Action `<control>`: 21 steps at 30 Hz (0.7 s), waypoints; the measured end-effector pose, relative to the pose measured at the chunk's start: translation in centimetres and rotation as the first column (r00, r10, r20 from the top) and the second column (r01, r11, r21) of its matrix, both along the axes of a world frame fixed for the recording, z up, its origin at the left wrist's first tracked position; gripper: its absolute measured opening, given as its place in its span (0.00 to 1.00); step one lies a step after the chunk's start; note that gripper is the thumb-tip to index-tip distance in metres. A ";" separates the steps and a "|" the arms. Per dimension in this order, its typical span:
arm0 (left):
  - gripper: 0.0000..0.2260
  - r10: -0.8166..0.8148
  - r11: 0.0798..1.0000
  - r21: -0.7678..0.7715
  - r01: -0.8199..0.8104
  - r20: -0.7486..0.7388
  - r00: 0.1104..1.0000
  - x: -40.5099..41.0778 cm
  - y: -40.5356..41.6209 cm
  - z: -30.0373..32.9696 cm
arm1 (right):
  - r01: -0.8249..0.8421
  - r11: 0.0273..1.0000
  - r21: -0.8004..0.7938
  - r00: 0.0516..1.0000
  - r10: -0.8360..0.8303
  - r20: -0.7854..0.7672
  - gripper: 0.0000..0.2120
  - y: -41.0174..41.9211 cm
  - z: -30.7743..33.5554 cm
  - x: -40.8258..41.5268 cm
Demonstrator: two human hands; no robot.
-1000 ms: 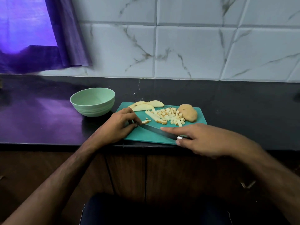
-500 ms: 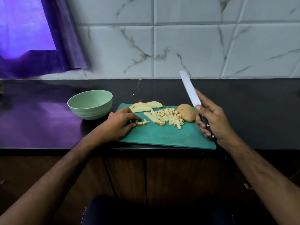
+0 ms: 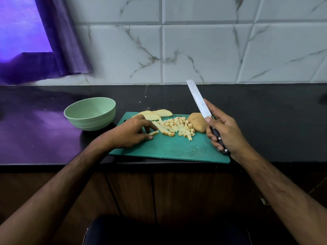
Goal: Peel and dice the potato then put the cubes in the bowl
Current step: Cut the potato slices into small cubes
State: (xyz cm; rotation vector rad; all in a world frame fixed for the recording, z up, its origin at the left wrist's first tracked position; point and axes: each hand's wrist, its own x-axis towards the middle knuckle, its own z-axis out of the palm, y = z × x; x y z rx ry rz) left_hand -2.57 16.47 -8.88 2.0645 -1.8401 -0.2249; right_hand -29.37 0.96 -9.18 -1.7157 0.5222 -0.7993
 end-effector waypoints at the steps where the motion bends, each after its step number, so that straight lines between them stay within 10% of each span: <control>1: 0.13 0.020 1.000 0.006 -0.020 -0.010 1.000 -0.1 -0.1 0.1 | 0.002 1.000 0.003 1.000 -0.002 0.001 0.25 0.0 0.0 0.0; 21: 0.11 -0.050 0.999 -0.021 0.048 -0.106 0.993 -3.9 -1.5 0.6 | -0.025 1.000 0.011 1.000 0.025 -0.001 0.26 -0.3 -0.2 0.0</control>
